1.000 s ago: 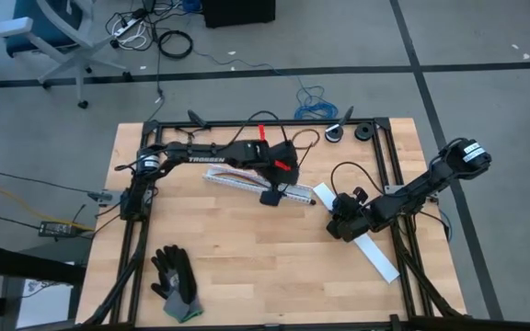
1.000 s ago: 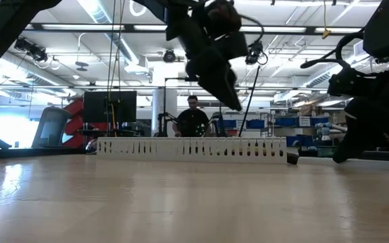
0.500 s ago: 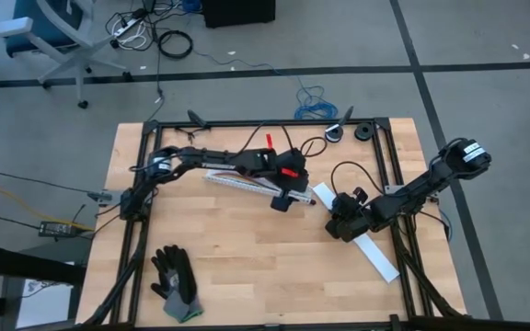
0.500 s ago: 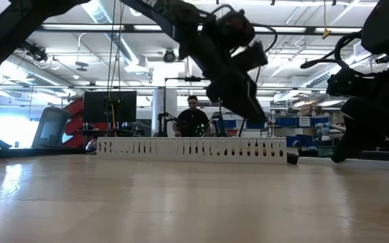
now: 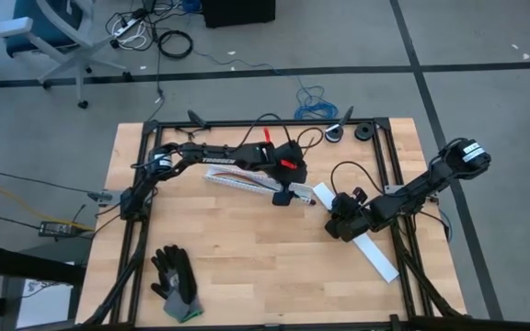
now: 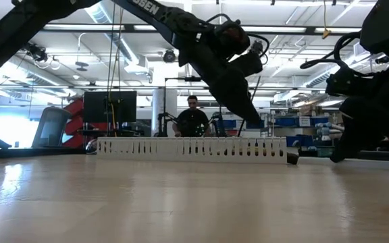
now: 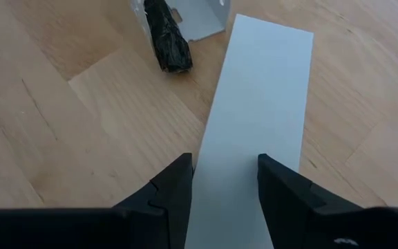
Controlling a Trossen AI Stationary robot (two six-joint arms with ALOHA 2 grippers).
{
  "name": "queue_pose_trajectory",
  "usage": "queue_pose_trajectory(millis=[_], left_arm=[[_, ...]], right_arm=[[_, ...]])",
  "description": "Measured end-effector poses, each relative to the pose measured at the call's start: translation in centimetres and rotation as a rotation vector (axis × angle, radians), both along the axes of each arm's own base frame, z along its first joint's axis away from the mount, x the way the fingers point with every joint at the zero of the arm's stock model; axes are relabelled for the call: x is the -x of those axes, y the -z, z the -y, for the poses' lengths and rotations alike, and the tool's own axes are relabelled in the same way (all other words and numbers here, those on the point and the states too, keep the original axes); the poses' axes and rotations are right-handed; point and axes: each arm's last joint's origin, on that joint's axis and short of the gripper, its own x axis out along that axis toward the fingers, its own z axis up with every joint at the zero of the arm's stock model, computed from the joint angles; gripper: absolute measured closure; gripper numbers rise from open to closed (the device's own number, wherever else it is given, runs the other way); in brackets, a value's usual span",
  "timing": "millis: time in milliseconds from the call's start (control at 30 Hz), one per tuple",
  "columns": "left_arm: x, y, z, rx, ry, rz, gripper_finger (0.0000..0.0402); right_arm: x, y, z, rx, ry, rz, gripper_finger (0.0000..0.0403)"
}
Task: Ziptie cables
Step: Close the white cable duct with the cover
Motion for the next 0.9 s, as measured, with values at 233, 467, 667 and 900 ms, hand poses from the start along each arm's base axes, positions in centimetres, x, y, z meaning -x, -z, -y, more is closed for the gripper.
queue_pose_trajectory(millis=[233, 467, 667, 900], left_arm=[[-0.3, 2.3, 0.1, 0.046, -0.007, -0.065, 0.0080], [-0.3, 2.4, 0.2, 0.041, -0.016, -0.071, 0.0080], [-0.4, 3.2, 0.5, 0.046, -0.019, -0.094, 0.0080], [-0.2, 4.7, 1.0, 0.025, -0.034, -0.175, 0.0081]], right_arm=[[0.0, 0.0, 0.0, -0.002, 0.000, 0.005, 0.0258], [-0.1, 0.0, 0.0, -0.004, 0.000, 0.009, 0.0258], [-0.1, 0.0, 0.0, -0.004, 0.000, 0.010, 0.0258], [-0.2, -0.1, -0.1, -0.005, -0.006, 0.017, 0.0258]])
